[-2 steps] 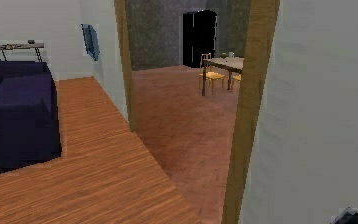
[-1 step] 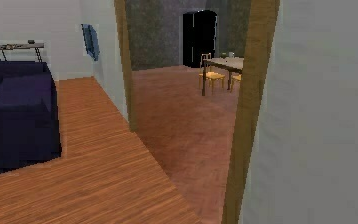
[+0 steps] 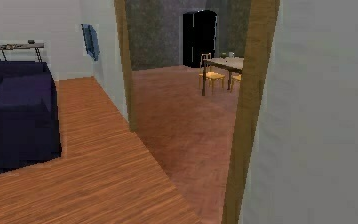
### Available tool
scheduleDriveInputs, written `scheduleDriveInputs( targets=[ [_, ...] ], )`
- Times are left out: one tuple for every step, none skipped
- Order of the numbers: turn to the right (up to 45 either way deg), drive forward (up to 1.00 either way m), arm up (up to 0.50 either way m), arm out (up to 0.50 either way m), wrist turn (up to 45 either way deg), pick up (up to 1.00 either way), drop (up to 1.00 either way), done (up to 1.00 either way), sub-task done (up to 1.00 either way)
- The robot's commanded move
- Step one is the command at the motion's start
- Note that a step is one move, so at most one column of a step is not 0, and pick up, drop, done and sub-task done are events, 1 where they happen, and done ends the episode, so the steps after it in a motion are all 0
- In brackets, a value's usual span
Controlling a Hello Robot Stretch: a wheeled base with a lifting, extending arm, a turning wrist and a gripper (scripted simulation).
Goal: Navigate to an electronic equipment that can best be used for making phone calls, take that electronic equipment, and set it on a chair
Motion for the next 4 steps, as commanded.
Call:
scheduleDriveInputs(
  targets=[
    [0.0, 0.00, 0.00, -0.16, 0.0, 0.00, 0.00, 0.00, 0.00],
    [-15.0, 0.00, 0.00, 0.00, 0.0, 0.00, 0.00, 0.00, 0.00],
    [0.0, 0.05, 0.00, 0.00, 0.0, 0.00, 0.00, 0.00, 0.00],
    [3.0, 0.00, 0.00, 0.00, 0.0, 0.00, 0.00, 0.00, 0.00]
  ],
)
